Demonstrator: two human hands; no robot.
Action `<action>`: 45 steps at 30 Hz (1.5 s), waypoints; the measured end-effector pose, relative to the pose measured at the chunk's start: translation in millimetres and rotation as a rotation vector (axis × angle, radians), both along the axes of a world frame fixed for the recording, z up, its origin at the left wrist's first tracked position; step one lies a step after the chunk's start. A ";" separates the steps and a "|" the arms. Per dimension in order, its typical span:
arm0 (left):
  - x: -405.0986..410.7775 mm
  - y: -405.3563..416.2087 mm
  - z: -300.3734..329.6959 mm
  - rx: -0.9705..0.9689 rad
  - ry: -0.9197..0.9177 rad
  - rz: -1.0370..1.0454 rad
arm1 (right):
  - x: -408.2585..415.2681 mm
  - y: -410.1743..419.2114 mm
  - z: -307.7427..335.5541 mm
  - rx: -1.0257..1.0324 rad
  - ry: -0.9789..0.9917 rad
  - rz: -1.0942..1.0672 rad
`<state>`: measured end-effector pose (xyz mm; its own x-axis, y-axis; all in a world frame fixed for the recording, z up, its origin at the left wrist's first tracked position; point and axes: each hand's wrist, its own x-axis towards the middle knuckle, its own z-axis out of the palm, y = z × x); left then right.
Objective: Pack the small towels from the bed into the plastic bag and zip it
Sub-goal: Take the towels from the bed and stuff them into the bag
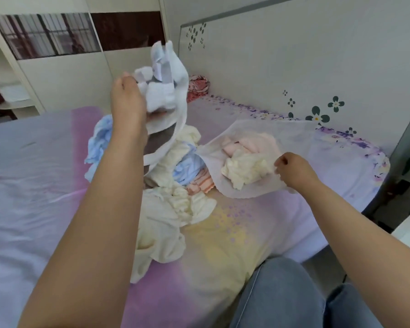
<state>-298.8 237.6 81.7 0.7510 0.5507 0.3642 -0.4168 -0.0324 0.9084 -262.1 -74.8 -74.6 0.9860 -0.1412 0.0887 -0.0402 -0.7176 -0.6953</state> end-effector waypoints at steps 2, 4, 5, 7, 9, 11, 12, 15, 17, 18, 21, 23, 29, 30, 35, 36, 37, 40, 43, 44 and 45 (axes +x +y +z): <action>-1.7 -8.4 -15.8 0.477 0.243 -0.118 | 0.3 0.7 0.6 0.039 -0.004 -0.004; -0.2 -6.8 -52.1 0.896 0.573 -0.121 | 0.1 1.8 -0.8 0.048 0.003 -0.002; -5.9 -0.8 -72.5 0.979 0.685 -0.174 | -0.2 1.9 -2.1 0.046 0.005 0.002; -11.9 14.4 -115.0 1.168 0.946 -0.229 | -0.1 1.3 -6.7 0.038 0.002 0.012; -17.8 27.1 -143.1 1.507 1.074 -0.145 | 0.7 0.3 -12.3 0.032 0.000 0.027; -19.3 32.1 -150.3 1.571 1.108 -0.188 | 2.1 0.6 -15.3 0.021 0.002 0.039; -18.8 32.2 -150.0 1.553 1.139 -0.286 | 2.4 1.7 -15.7 0.015 0.001 0.046; -16.7 29.3 -139.8 1.606 1.124 -0.331 | 4.2 6.4 -15.6 -0.004 -0.019 0.058; -10.1 30.0 -118.7 1.577 0.946 -0.157 | 4.1 8.9 -15.3 -0.024 -0.027 0.049; -4.7 32.5 -105.6 1.505 0.824 -0.104 | 3.9 9.9 -14.9 -0.029 -0.030 0.044; 5.7 29.1 -59.5 0.972 0.434 -0.106 | 4.2 11.3 -12.2 -0.030 -0.034 0.036; 12.9 21.0 -28.1 0.452 0.187 -0.163 | 4.3 11.9 -9.6 -0.013 -0.033 0.024; 27.5 9.5 -10.7 -0.260 -0.150 -0.366 | 3.6 14.0 -6.8 0.028 -0.020 -0.002; 24.8 4.5 -29.2 -0.192 -0.075 -0.352 | 3.7 13.7 -7.1 0.036 -0.020 -0.005; 6.2 -4.1 -135.5 1.304 0.739 -0.507 | 2.0 11.6 -13.0 0.025 -0.015 0.006; 2.2 -2.6 -148.0 1.579 0.942 -0.509 | 1.4 11.3 -13.8 0.017 -0.014 0.009; 0.1 0.8 -156.2 1.701 1.077 -0.469 | 1.1 11.2 -14.4 0.014 -0.014 0.012; -3.3 5.7 -161.1 1.706 1.188 -0.358 | -0.1 12.0 -13.1 0.005 -0.014 0.026; -3.7 -1.0 -146.5 1.713 1.128 -0.362 | -2.7 13.6 -10.9 -0.006 0.002 0.040; -2.0 -6.1 -140.8 1.718 1.075 -0.366 | -3.2 14.0 -10.4 -0.006 0.008 0.041; -0.1 -12.3 -133.2 1.732 0.991 -0.377 | -3.8 14.5 -10.2 -0.007 0.013 0.040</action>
<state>-298.8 225.3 -51.5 0.9540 -0.0548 -0.2947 -0.0881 -0.9910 -0.1008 -265.9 -60.4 -84.8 0.9919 -0.1009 0.0770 -0.0201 -0.7238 -0.6898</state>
